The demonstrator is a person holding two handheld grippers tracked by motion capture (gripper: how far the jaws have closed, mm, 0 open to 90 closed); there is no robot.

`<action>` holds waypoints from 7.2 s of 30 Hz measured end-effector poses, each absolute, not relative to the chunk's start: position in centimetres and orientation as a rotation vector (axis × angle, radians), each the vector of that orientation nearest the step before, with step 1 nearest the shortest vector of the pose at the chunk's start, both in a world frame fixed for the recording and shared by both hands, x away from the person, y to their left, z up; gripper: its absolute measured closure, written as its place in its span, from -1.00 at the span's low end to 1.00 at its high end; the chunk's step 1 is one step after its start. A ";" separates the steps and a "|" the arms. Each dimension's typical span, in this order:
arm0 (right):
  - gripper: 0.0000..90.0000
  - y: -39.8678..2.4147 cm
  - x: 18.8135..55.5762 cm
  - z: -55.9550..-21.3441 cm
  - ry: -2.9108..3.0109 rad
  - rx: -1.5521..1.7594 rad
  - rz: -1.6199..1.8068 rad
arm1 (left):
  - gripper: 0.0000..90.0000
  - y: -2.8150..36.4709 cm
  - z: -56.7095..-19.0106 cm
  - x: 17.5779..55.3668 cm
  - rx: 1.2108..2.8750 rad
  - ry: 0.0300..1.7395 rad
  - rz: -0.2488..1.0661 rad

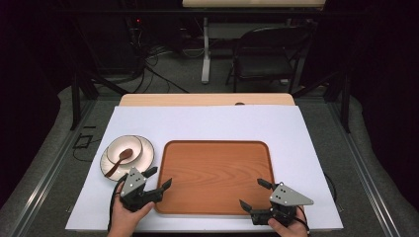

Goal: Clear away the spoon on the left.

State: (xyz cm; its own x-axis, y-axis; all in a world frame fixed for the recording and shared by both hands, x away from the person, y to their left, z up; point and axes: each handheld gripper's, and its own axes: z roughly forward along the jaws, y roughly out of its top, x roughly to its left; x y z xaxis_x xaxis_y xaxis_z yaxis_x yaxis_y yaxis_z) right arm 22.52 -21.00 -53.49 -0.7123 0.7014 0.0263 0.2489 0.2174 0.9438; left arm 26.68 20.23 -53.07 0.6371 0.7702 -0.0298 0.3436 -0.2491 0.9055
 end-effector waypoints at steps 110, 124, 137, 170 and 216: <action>-0.69 -21.4 22.7 -53.6 2.108 0.891 1.533 | 1.00 33.4 -49.4 26.7 1.653 1.510 0.784; -0.69 -21.3 22.8 -53.7 2.115 0.899 1.533 | 1.00 35.3 -50.2 27.7 1.564 1.557 0.819; -0.69 -21.3 22.8 -53.7 2.117 0.898 1.536 | 0.62 35.9 -50.5 27.2 1.465 1.571 0.772; -0.68 -21.4 22.7 -53.6 2.108 0.906 1.536 | 0.50 36.8 -51.8 30.2 1.109 1.676 0.625; -0.68 -21.3 22.7 -53.6 2.115 0.896 1.539 | 0.87 32.1 -44.8 32.3 1.491 1.457 0.782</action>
